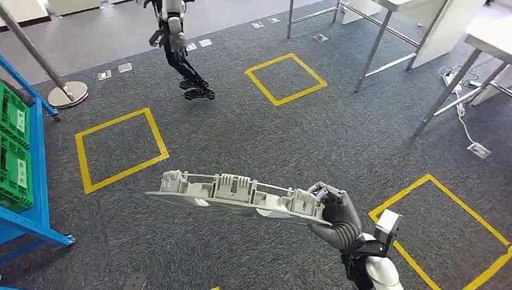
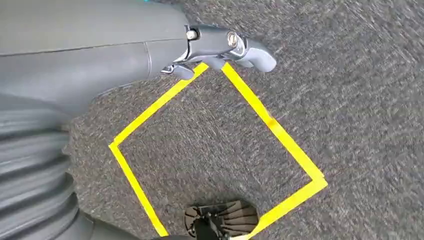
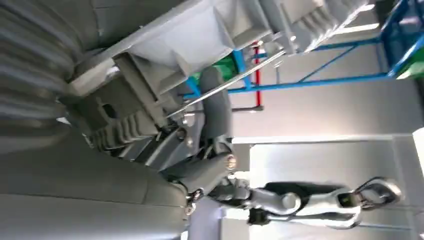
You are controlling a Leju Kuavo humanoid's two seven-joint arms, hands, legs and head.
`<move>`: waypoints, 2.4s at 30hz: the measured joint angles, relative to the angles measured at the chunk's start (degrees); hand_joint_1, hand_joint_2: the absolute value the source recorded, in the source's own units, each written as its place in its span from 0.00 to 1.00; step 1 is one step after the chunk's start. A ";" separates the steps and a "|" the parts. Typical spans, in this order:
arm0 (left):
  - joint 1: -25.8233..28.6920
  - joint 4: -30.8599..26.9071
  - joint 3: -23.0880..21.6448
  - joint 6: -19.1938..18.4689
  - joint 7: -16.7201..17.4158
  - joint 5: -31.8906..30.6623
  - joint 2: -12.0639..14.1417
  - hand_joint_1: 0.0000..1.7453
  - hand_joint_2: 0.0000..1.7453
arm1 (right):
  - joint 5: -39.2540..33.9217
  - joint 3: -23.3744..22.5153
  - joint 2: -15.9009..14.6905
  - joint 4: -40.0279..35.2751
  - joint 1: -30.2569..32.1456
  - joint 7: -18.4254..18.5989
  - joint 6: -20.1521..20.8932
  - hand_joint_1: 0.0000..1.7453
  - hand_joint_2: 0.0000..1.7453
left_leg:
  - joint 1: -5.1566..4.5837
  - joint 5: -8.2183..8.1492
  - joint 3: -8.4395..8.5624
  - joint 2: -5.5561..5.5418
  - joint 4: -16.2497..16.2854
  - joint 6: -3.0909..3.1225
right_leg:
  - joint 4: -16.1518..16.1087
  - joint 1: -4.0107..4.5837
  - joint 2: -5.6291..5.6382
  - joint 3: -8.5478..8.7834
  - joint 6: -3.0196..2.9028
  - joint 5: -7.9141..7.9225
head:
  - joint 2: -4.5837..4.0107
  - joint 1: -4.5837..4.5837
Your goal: Take the parts from the cabinet and place them on the table.
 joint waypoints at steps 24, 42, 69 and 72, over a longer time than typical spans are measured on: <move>0.84 0.13 0.44 0.13 -0.22 -0.48 -0.07 0.00 1.00 | 0.70 -0.22 0.37 0.00 1.05 -0.53 -0.79 1.00 1.00 | 0.47 0.76 -0.35 -2.68 -0.23 2.18 | 5.80 -0.44 0.33 -3.08 3.03 -0.86 | 0.00 0.15; 1.02 0.13 1.49 -0.37 -0.66 -0.17 -0.33 0.00 1.00 | 1.53 -0.33 0.46 0.39 -0.39 -0.66 -0.79 1.00 1.00 | 1.67 0.03 -0.35 -13.93 0.67 -0.44 | 0.79 -0.59 8.54 -1.52 1.58 0.90 | 0.00 -0.94; 1.25 0.18 1.79 -0.70 -0.20 -1.36 -0.46 0.00 1.00 | 2.49 -0.44 0.44 2.47 -1.68 -0.72 -0.79 1.00 1.00 | 0.62 -3.24 -5.95 -7.02 12.03 -0.68 | -0.20 -0.46 1.55 -0.24 0.26 0.57 | 0.00 -0.59; 1.20 0.22 1.81 -0.68 -0.22 -1.33 -0.39 0.00 1.00 | 2.49 -0.44 0.44 2.82 -1.89 -1.01 -0.76 1.00 1.00 | 0.75 0.48 -1.00 -7.66 0.83 -0.63 | 0.82 -0.26 2.13 -0.38 1.42 -0.03 | 0.00 -0.94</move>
